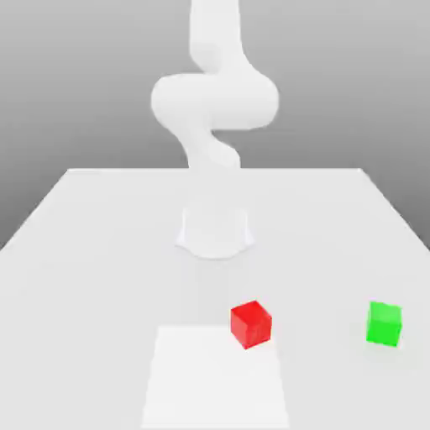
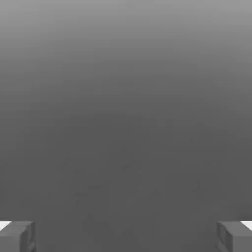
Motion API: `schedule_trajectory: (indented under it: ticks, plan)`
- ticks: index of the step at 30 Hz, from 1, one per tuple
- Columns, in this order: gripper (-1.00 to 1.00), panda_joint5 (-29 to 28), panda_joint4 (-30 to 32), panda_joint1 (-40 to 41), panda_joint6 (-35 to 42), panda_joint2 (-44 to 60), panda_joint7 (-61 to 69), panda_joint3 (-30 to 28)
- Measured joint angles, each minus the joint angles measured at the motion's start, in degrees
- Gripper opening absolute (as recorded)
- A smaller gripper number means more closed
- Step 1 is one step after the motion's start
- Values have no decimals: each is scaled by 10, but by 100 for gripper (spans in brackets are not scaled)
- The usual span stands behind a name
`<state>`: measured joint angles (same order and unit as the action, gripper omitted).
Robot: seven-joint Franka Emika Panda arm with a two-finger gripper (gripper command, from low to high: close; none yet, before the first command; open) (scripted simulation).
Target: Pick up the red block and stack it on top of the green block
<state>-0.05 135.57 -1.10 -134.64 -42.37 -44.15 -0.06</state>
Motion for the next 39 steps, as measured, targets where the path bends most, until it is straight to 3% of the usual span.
schedule_trajectory:
  ticks: [16,23,24,31,39]
  plan:
    - [0,0,297,-84,-234,296,143,-3]
    - [0,-1,312,-93,-396,498,163,2]
    - [-100,-1,309,-93,-412,517,163,1]
    - [-100,-4,309,-92,-415,521,161,2]
    - [-100,1,328,-92,-286,373,162,6]
